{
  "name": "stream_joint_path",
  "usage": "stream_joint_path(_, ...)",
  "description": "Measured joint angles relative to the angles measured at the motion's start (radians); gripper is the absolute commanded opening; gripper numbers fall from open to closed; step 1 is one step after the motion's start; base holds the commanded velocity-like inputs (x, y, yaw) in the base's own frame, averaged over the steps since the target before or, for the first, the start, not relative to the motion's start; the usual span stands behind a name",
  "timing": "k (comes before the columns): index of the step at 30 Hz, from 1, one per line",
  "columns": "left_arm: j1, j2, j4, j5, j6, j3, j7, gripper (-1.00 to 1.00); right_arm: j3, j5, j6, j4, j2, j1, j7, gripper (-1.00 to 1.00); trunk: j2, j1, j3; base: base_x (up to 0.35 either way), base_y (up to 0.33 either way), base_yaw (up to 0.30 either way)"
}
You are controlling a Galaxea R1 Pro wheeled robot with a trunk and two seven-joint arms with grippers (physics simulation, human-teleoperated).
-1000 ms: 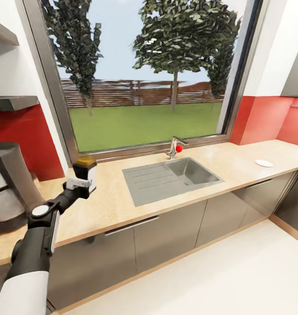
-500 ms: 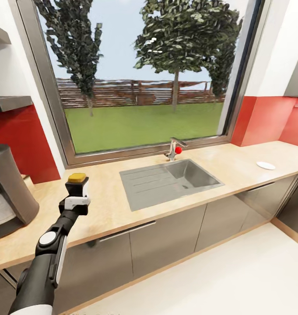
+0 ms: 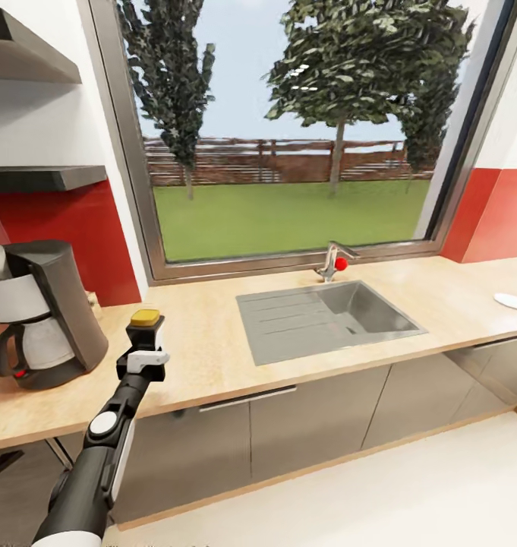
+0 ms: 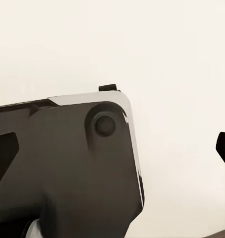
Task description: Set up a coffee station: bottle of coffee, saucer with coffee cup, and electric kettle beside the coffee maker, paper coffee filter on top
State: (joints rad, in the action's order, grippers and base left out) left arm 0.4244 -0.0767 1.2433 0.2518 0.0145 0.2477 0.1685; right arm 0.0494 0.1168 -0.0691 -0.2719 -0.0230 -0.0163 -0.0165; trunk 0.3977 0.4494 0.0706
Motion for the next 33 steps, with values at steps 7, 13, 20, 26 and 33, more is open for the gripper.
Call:
stream_joint_path(7, -0.002, 0.001, -0.028, -0.002, 0.002, -0.002, -0.011, -1.00, 0.002, 0.000, -0.001, 0.000, 0.000, 0.000, 0.000, 1.00, 0.000, 0.000, 0.000, 0.000, 0.000, 0.027)
stream_joint_path(13, -0.002, 0.002, -0.029, -0.004, 0.003, -0.003, -0.094, -1.00, 0.002, 0.000, -0.001, 0.000, -0.001, 0.000, 0.000, 1.00, 0.000, 0.000, 0.000, 0.042, 0.000, 0.001)
stream_joint_path(20, -0.002, 0.002, -0.048, -0.004, 0.003, -0.003, -0.104, -1.00, 0.002, 0.000, -0.001, 0.000, -0.001, 0.000, 0.000, 1.00, 0.000, -0.001, 0.000, 0.293, -0.051, 0.000)
stream_joint_path(26, -0.002, 0.002, -0.058, -0.005, 0.003, -0.003, -0.104, -1.00, 0.002, 0.000, -0.001, 0.001, -0.001, 0.000, -0.001, 1.00, 0.000, 0.000, 0.000, 0.266, -0.161, 0.151)
stream_joint_path(33, -0.002, 0.002, -0.075, -0.006, 0.041, -0.002, -0.106, -1.00, 0.001, -0.001, 0.001, 0.006, -0.002, 0.000, -0.002, 1.00, 0.000, 0.000, 0.000, 0.240, -0.185, 0.270)
